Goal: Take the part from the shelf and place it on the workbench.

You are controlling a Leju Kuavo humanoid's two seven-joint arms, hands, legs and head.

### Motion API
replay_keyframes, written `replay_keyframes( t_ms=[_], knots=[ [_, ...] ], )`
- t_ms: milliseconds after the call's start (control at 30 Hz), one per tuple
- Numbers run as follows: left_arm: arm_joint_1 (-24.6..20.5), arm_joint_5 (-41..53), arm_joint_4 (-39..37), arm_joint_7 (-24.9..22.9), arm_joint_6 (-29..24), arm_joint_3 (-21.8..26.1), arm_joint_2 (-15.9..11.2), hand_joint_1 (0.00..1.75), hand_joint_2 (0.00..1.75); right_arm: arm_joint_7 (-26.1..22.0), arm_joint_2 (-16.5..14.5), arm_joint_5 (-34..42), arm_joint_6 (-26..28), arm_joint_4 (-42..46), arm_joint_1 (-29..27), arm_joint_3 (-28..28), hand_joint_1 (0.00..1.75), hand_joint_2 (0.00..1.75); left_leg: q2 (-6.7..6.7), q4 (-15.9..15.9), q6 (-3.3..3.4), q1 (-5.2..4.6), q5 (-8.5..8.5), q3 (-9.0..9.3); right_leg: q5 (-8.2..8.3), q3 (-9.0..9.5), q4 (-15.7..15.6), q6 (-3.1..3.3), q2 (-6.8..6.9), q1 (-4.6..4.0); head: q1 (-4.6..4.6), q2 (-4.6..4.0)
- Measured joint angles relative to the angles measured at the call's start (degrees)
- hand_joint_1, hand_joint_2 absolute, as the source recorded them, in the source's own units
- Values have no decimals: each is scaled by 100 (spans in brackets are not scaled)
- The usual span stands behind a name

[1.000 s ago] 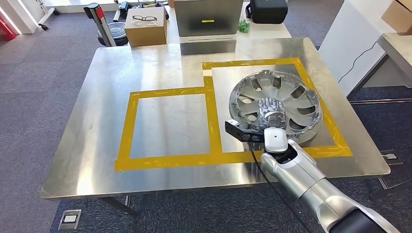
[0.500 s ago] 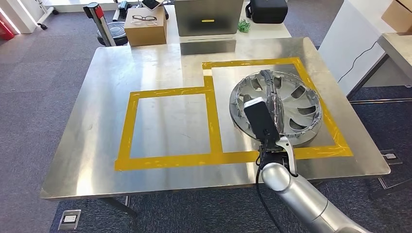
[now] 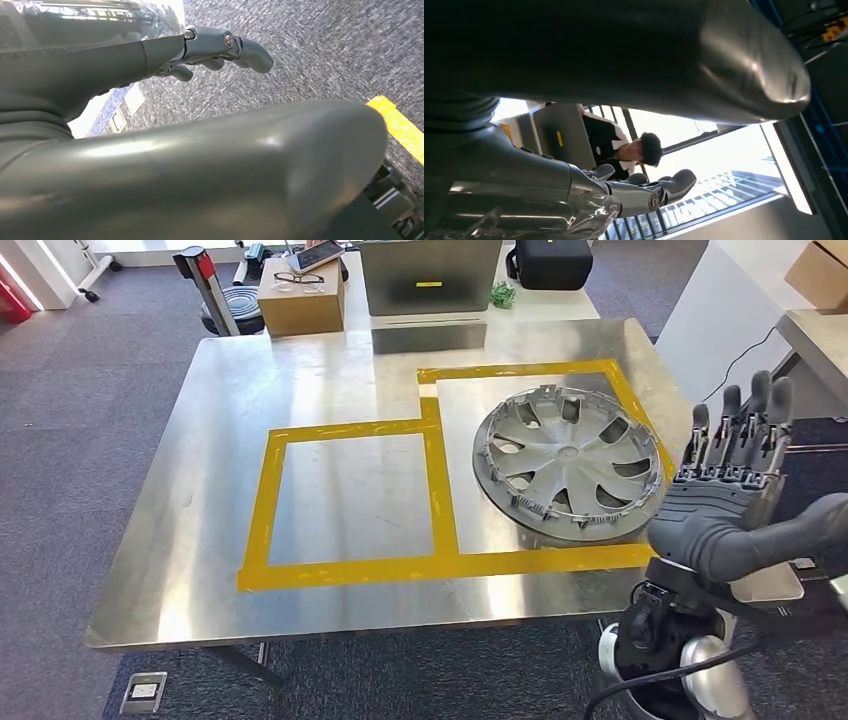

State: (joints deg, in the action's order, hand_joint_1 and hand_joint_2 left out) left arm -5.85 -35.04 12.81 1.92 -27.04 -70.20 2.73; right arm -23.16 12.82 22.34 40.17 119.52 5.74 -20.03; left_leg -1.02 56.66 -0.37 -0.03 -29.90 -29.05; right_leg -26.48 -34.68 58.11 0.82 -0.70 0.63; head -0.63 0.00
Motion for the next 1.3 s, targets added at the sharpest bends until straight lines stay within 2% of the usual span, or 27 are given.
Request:
replay_keyframes(
  t_ms=[233, 633, 767, 833, 900, 933, 967, 1033, 1067, 1100, 1133, 1200, 1233, 1267, 1300],
  knots=[
    [-12, -30, 0, 20, 48, 95, -8, 0, 0, -18, 3, -95, -10, 688, -262, 347, 0, 0, 3, -1, 3, 0, -2, -1, 0, 6, -1, 0, -8, 0, 1, 0],
    [-15, -27, 0, 22, 95, 133, -51, 0, 0, 45, 2, -169, -13, 970, -293, 403, 0, 0, 4, 19, 26, -16, -16, -5, 6, 9, -5, -19, -6, 20, 2, 0],
    [-16, -7, 0, 11, 123, 139, -68, 0, 0, 81, 1, -280, -15, 1000, -285, 393, 0, 0, 3, 56, 64, -24, -25, -22, 16, 11, -7, -57, -7, 29, 3, 0],
    [-18, 8, 0, 0, 136, 139, -77, 0, 0, 128, -1, -393, -15, 1015, -259, 383, 0, 0, 3, 61, 103, -33, -8, -27, 41, 19, -29, -97, -8, 36, 6, 0],
    [-29, 20, 2, -5, 138, 139, -79, 0, 0, 191, -2, -509, -16, 1036, -225, 374, 0, 0, 10, -36, 154, 0, 73, 3, 34, 27, -47, -144, -6, 25, 8, 0],
    [-37, 24, 3, -4, 138, 140, -78, 0, 0, 227, -3, -559, -18, 1046, -201, 369, 0, 0, 17, -96, 179, 23, 122, 18, -43, -8, 34, -164, 2, 19, -6, 0],
    [-43, 26, 4, -3, 139, 140, -75, 0, 0, 264, -4, -599, -19, 1054, -174, 363, 0, 0, 24, -147, 196, 47, 163, 26, -188, -96, 237, -182, 12, 17, -28, 0],
    [-45, 27, 4, -3, 143, 142, -72, 0, 0, 312, -7, -639, -19, 1053, -139, 348, 0, 0, 35, -159, 209, 55, 191, 7, -566, -389, 936, -218, 30, 37, -83, 0],
    [-41, 26, 4, -4, 145, 142, -71, 0, 0, 324, -8, -641, -19, 1050, -136, 340, 0, 0, 38, -148, 207, 56, 193, -6, -687, -516, 1258, -238, 32, 50, -99, 0],
    [-37, 25, 3, -5, 147, 142, -71, 0, 0, 329, -9, -641, -18, 1048, -137, 333, 0, 0, 40, -131, 201, 59, 193, -19, -704, -563, 1411, -255, 34, 61, -108, 0],
    [-35, 23, 3, -9, 149, 142, -71, 0, 0, 330, -9, -641, -18, 1045, -136, 325, 0, 0, 41, -105, 190, 66, 188, -33, -614, -506, 1345, -268, 37, 71, -113, 0],
    [-36, 20, 3, -19, 152, 142, -70, 0, 0, 328, -10, -641, -19, 1044, -123, 310, 0, 0, 37, -25, 140, 86, 157, -66, -283, -143, 682, -284, 45, 89, -127, 0],
    [-40, 18, 3, -26, 154, 142, -72, 0, 0, 326, -11, -641, -19, 1043, -115, 301, 0, 0, 34, 28, 103, 81, 136, -96, -174, 30, 342, -274, 45, 89, -147, 0],
    [-41, 16, 3, -32, 158, 142, -74, 0, 0, 324, -13, -645, -19, 1044, -108, 295, 0, 0, 31, 71, 63, 73, 126, -131, -124, 130, 125, -243, 40, 85, -163, 0],
    [-43, 14, 2, -40, 166, 142, -78, 0, 0, 322, -15, -654, -18, 1046, -106, 291, 0, 0, 31, 103, 25, 62, 124, -165, -129, 153, 42, -202, 31, 78, -167, 0]
  ],
)
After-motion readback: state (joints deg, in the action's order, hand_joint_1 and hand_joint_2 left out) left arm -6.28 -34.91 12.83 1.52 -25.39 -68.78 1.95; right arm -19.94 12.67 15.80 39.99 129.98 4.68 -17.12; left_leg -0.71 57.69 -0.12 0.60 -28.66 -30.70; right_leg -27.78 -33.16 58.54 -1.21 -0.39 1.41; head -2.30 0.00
